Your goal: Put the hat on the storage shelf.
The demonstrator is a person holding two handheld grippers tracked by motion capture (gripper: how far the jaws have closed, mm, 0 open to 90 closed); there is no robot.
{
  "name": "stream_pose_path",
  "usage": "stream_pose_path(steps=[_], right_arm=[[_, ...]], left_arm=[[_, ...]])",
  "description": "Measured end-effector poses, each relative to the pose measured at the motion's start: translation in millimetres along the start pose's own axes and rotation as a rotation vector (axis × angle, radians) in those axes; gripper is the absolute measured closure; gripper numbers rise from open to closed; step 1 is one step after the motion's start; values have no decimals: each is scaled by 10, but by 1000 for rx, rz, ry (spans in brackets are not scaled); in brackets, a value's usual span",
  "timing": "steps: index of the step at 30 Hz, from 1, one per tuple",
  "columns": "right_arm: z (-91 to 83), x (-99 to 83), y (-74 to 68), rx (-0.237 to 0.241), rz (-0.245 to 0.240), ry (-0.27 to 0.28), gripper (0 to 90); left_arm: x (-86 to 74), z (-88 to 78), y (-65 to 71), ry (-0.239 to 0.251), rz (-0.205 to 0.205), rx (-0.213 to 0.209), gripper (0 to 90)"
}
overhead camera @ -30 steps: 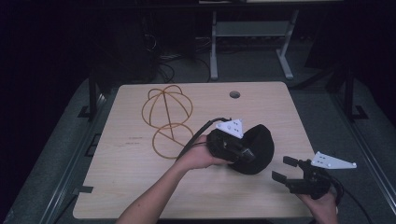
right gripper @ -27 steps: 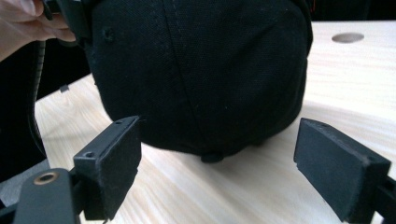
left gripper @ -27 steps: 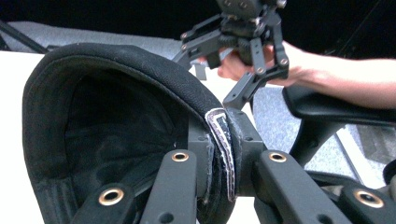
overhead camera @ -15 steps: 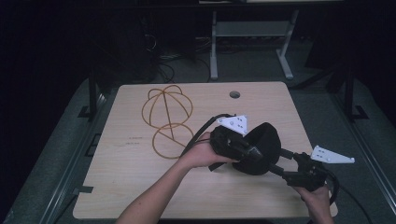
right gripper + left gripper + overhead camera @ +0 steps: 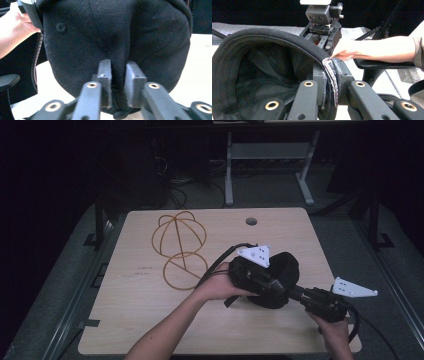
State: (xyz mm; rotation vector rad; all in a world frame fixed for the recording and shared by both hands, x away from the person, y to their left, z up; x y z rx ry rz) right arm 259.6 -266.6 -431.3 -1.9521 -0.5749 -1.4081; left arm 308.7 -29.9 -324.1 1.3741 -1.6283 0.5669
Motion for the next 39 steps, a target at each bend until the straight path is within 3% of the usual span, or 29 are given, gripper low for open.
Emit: stream_pose_path(steps=[3,12,22,31,39], right_arm=[[4,1,-15,-5,-23,0,872],[-70,59,-22,-48,-38,7,884],[-96,197,-86,-84,-84,-37,887],[-124,307,-24,-113,-75,-67,888],[-188,449,19,-138,-84,-83,889]], left_arm=[[-18,-23,0,-9,-1,12,813],[-97,-114,21,-45,-7,82,779],[-214,-213,83,-98,0,181,650],[-280,-405,167,-74,-4,230,529],[-471,-552,300,-71,0,292,507]])
Point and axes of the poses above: each handheld gripper's, and its own axes: z roughly forward along the jaws, x roughly out of its top, y roughly to its right, the point moved 2 cm from there along z, roughly forward along the jaws, and after that the axes turned 10 degrees about -x, right-handed, at the moved point
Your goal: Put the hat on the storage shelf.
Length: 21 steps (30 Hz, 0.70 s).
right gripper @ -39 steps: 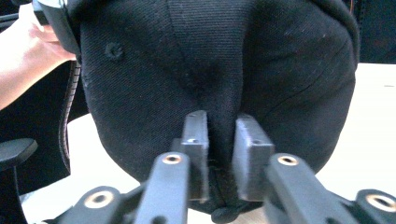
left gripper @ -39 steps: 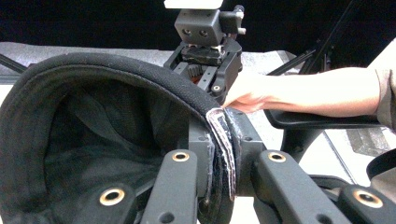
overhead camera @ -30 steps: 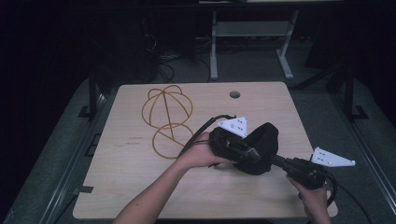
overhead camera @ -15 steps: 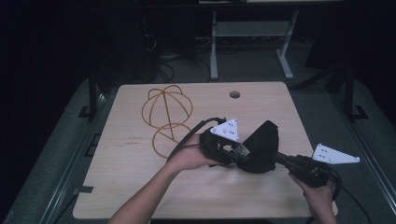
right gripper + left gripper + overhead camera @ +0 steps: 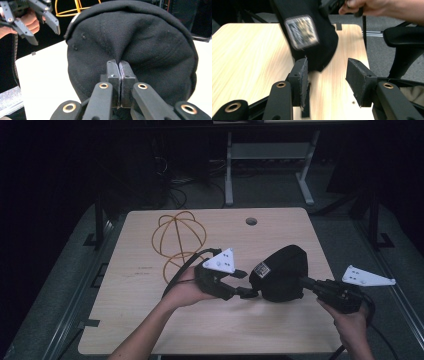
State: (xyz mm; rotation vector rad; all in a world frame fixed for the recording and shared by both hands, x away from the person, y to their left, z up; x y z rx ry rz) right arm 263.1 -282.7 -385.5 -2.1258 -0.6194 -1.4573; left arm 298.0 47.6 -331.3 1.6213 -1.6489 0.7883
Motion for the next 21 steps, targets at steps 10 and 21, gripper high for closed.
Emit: stream_pose_path(steps=[10,21], right_arm=[[-13,239,26,-17,-26,-23,889],[82,546,-40,-16,-70,-48,889]], left_arm=[[-383,-97,126,-15,1,75,472],[-814,-17,218,-8,-30,104,457]])
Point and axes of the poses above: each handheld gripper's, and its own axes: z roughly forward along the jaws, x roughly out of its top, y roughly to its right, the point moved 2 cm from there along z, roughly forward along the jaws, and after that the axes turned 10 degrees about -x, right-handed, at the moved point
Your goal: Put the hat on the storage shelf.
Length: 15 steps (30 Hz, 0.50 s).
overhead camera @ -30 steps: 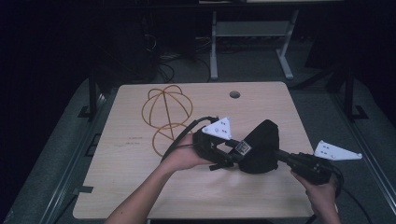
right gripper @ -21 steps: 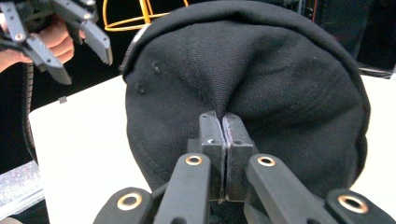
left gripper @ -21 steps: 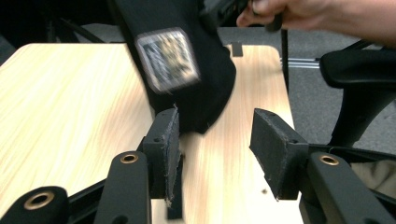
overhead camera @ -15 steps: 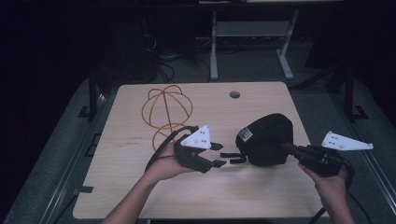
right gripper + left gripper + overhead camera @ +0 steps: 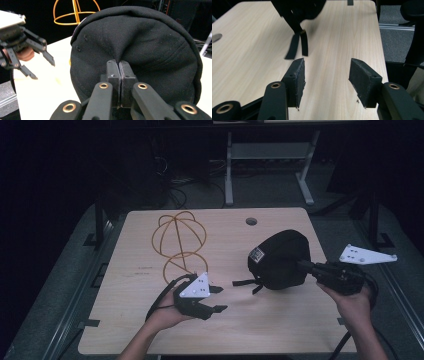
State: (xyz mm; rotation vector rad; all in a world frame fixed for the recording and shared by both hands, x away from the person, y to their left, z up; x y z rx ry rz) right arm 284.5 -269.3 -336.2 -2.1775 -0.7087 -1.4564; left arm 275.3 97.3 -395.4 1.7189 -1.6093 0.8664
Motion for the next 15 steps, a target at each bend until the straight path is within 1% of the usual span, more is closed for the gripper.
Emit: stream_pose_path(steps=[3,4,5,6,8,9,10,11,13,15], right_arm=[[22,50,-10,7,-10,-1,889],[44,103,-27,10,-9,-4,889],[44,103,-27,10,-9,-4,889],[72,167,-39,13,-17,-7,889],[82,189,-45,13,-18,-4,889],[110,250,-62,22,-22,-1,889],[110,250,-62,22,-22,-1,889],[142,325,-90,28,-31,0,889],[169,388,-113,35,-38,4,889],[201,462,-145,43,-49,8,889]], left_arm=[[-57,26,4,-1,-1,8,452],[-97,54,9,0,-10,7,447],[-97,54,9,0,-10,7,443],[-116,69,2,-17,1,15,435],[-139,87,2,-20,2,22,429],[-165,101,14,-19,-8,21,428],[-165,101,14,-19,-8,21,425],[-191,117,19,-22,-18,24,415],[-214,129,18,-30,-11,32,405],[-227,136,23,-29,-16,34,398]])
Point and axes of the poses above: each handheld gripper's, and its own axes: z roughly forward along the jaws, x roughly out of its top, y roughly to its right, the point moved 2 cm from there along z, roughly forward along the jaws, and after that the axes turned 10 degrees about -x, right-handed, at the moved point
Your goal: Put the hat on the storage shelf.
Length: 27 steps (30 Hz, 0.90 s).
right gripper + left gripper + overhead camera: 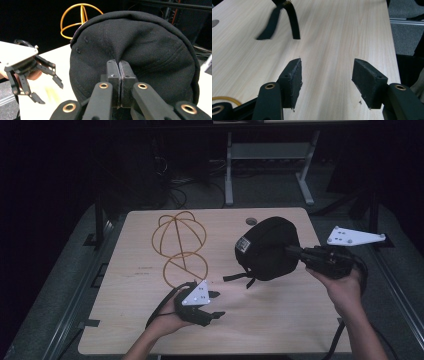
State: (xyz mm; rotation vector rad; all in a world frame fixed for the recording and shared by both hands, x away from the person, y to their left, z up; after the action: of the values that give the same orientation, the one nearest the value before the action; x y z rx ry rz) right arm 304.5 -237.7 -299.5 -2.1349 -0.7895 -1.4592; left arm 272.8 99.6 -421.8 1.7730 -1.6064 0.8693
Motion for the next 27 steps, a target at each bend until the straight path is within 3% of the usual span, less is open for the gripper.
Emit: stream_pose_path(steps=[13,27], right_arm=[[231,386,-130,40,-44,5,889],[364,606,-209,62,-74,7,888]], left_arm=[[-16,42,30,5,13,8,380],[-27,58,54,6,24,17,378]])
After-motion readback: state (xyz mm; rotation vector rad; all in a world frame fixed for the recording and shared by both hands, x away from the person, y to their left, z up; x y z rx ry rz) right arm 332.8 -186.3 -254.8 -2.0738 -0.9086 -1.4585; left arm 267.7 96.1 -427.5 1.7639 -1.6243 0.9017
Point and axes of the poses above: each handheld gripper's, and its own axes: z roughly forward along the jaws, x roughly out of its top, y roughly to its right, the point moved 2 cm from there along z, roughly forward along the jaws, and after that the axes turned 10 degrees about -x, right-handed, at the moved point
